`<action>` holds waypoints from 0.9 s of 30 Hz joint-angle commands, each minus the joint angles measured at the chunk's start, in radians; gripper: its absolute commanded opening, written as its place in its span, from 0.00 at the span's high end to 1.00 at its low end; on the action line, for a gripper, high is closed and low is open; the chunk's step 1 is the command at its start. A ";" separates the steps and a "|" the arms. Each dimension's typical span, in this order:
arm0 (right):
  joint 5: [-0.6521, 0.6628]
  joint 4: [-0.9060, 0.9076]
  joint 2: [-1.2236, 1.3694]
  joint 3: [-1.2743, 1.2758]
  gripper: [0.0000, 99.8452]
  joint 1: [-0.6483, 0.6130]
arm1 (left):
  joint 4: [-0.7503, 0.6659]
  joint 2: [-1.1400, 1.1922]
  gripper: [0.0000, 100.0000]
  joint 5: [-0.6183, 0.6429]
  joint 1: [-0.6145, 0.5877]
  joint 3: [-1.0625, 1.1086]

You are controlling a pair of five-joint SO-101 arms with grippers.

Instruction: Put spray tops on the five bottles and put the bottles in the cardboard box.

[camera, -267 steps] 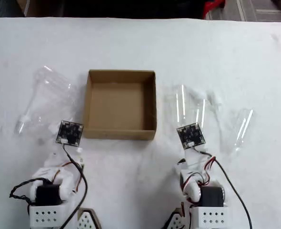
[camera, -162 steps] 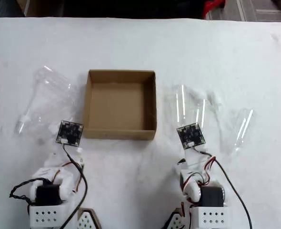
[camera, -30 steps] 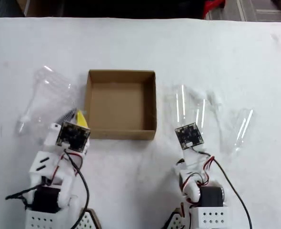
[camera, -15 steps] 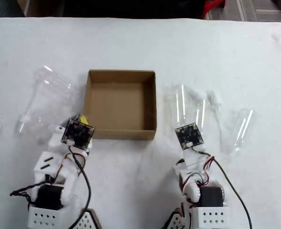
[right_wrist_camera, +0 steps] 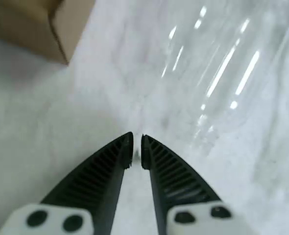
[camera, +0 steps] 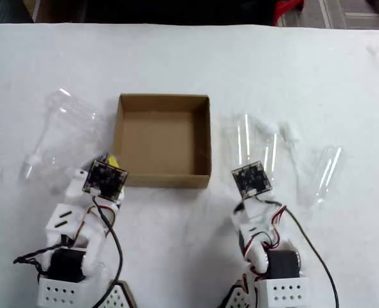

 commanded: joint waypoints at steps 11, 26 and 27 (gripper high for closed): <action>0.370 -0.476 -0.005 -0.149 0.98 0.360 | -0.106 -0.008 0.98 0.006 0.008 0.043; 0.723 -0.575 0.116 -0.359 0.98 0.621 | -0.098 -0.008 0.98 0.006 0.008 0.048; 0.721 -0.533 0.174 -0.433 0.98 0.621 | -0.098 -0.008 0.98 0.006 0.008 0.048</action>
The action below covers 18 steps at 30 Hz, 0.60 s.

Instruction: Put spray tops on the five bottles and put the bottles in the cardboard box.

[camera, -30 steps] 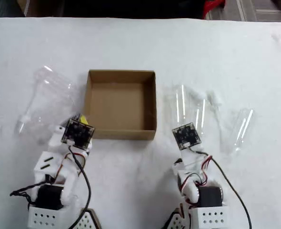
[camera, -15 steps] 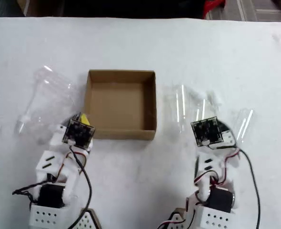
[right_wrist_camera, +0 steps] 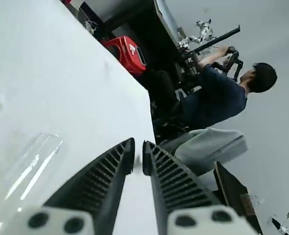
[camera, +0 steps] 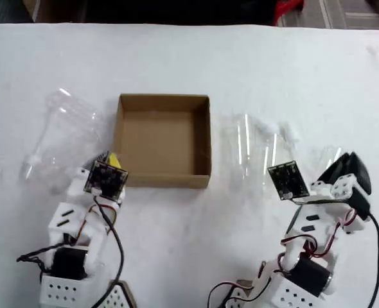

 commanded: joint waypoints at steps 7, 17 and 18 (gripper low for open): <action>-0.262 0.447 0.768 -0.884 0.98 0.041 | -0.020 -0.010 0.98 0.005 0.008 0.000; -0.473 0.868 1.587 -1.602 0.98 0.022 | -0.020 -0.010 0.98 0.005 0.008 0.000; -0.493 0.906 1.652 -1.671 0.98 0.022 | -0.020 -0.010 0.98 0.005 0.008 0.000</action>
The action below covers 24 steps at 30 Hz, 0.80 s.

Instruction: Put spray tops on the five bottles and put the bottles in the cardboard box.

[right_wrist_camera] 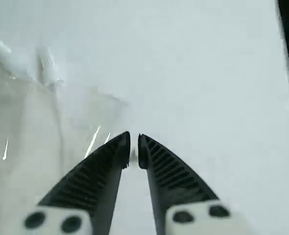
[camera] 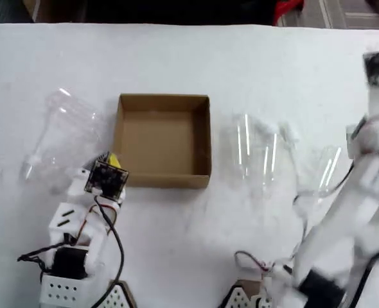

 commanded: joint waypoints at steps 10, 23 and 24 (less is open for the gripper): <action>-0.236 0.309 0.717 -0.620 0.78 -0.013 | -0.028 -0.010 0.98 0.003 0.008 0.006; -0.442 0.294 0.921 -0.822 0.68 -0.025 | -0.043 -0.010 0.98 0.002 0.018 0.008; -0.433 0.311 0.928 -0.827 0.67 -0.030 | -0.049 -0.010 0.98 0.002 0.018 0.011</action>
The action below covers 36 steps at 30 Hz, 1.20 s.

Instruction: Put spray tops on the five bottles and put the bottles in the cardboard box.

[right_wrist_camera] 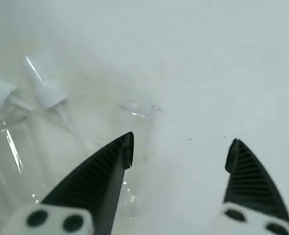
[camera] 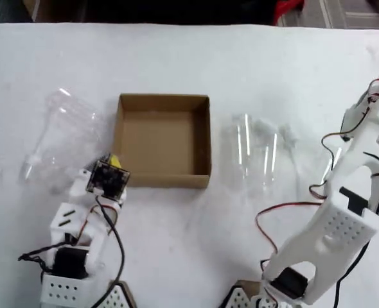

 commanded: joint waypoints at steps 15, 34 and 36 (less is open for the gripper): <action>0.660 0.110 -0.229 0.129 0.90 -0.088 | -0.049 -0.010 0.98 0.002 0.013 -0.006; 0.660 -0.662 -0.225 0.582 0.96 -0.088 | -0.041 -0.010 0.98 0.002 0.008 -0.003; 0.667 -0.723 -0.223 0.623 0.96 -0.064 | -0.041 -0.010 0.98 0.002 0.010 -0.003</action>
